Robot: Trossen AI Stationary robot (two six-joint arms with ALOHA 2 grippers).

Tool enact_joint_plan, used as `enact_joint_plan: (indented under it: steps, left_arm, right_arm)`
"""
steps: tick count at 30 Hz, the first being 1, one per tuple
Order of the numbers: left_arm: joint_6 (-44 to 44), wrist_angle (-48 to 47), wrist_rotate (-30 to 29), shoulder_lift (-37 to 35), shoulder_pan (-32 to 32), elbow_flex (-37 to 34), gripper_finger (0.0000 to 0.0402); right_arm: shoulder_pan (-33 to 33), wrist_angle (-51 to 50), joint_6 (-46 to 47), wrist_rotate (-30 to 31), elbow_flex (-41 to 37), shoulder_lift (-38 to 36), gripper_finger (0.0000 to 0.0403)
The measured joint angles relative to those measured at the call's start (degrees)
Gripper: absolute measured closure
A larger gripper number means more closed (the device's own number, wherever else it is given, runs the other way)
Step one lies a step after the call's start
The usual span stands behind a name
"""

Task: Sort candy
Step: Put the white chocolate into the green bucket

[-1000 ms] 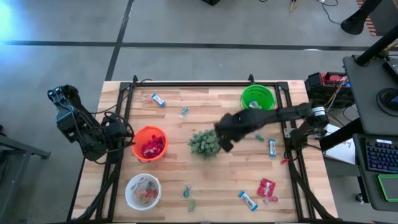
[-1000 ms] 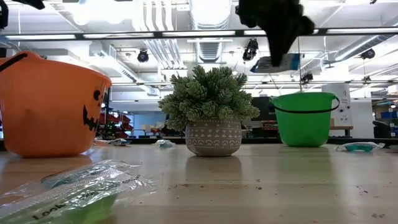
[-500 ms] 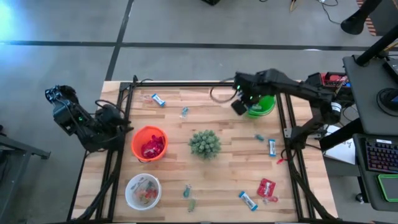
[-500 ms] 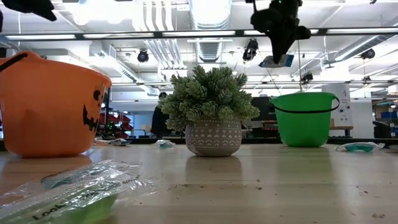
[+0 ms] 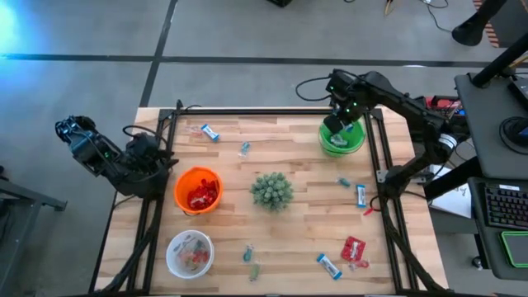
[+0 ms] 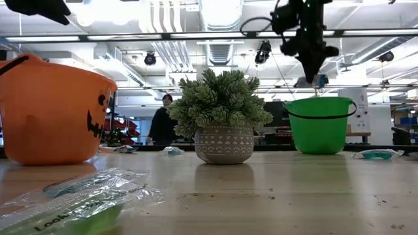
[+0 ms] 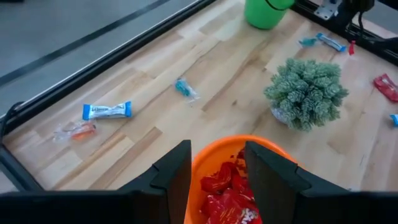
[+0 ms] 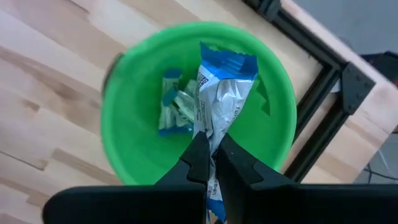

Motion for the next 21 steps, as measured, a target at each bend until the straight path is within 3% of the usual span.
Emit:
enact_joint_plan:
  steps: [6,12,21]
  left_arm:
    - [1.29,0.84,2.13,1.11,0.0,0.0,0.0269]
    - [-0.96,0.91,1.7,1.85,0.07,0.0,0.0269]
    - [-0.69,-0.95,-8.8,2.02,2.99,0.0,0.0269]
  right_arm:
    - [-2.24,1.22,-2.07,-0.82,-3.37,0.02,0.0381]
    - [-2.48,3.97,-3.48,-0.81,-4.08,0.04,0.0333]
    - [-2.47,4.44,-2.53,-0.33,-3.58,0.05,0.0264]
